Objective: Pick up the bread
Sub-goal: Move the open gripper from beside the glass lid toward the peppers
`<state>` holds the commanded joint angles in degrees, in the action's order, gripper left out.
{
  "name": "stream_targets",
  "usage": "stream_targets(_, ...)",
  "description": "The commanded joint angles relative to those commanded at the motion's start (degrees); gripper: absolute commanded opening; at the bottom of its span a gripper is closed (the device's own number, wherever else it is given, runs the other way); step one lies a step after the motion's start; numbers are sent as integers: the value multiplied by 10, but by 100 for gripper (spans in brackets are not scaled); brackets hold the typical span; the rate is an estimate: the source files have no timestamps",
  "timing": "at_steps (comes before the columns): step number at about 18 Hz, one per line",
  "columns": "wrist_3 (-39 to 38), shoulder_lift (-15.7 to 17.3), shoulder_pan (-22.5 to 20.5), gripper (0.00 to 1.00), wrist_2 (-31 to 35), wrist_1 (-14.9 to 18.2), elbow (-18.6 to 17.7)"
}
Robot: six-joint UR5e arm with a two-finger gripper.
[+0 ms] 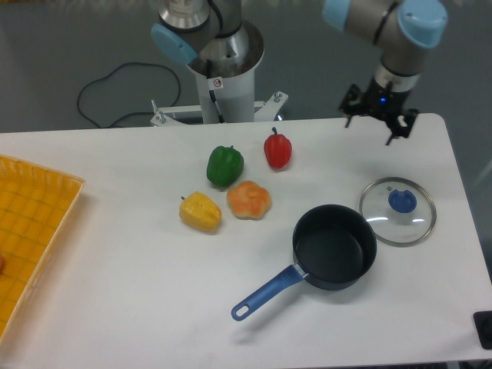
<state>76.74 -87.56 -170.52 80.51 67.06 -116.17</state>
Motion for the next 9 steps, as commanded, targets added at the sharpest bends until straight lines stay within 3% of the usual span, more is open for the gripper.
stream_targets(3,-113,59,55,100,0,2,-34)
stream_targets(7,-256,64,155,100,4,-2,-38)
stream_targets(9,-285,56,181,100,5,-31,-53)
